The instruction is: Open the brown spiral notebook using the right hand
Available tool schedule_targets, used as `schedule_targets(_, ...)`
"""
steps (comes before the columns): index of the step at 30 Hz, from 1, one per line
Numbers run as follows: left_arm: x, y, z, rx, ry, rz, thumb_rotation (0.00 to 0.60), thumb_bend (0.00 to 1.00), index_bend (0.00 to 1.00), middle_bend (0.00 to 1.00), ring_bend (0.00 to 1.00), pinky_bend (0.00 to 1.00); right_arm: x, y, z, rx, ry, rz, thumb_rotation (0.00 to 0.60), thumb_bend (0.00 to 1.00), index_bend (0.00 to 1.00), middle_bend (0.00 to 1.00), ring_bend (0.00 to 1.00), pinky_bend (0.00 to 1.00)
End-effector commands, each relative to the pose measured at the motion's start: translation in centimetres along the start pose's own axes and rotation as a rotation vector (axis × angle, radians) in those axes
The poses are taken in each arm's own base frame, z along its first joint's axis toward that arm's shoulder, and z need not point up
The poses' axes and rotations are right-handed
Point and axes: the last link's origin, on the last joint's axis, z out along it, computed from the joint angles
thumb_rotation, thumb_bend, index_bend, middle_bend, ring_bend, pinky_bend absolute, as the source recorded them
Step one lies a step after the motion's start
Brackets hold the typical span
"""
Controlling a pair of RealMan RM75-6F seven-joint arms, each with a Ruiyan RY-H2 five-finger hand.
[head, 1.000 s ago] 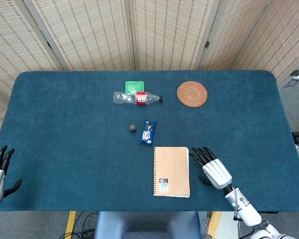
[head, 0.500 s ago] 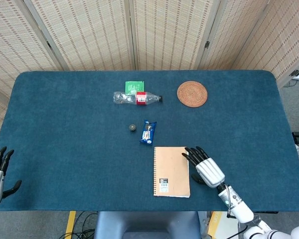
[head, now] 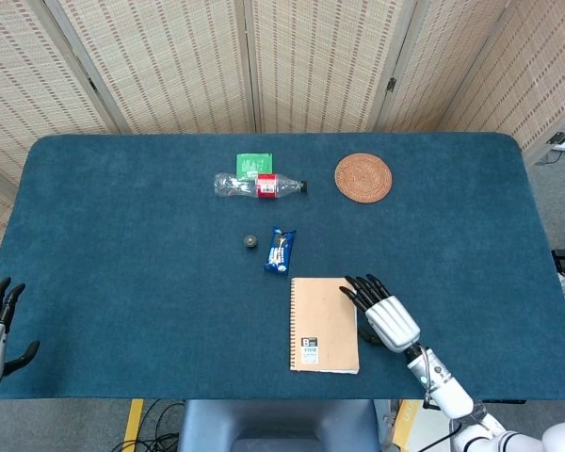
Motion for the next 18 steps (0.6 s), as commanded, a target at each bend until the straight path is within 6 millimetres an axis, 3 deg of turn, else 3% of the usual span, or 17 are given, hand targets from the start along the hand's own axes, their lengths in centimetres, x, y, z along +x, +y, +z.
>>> schedule_targets(1, 0.0, 0.0, 0.0, 0.000, 0.001, -0.001, 0.600, 0.27, 0.11, 0.05, 0.02, 0.13, -0.1, -0.1, 0.3, 0.003, -0.006, -0.002, 0.600, 0.38, 0.00, 0.00, 0.00, 0.00)
schedule_targets(18, 0.2, -0.2, 0.0, 0.015, 0.017, 0.000, 0.600, 0.27, 0.11, 0.05, 0.02, 0.13, -0.1, -1.3, 1.5, 0.034, 0.020, 0.028, 0.600, 0.38, 0.00, 0.00, 0.00, 0.00)
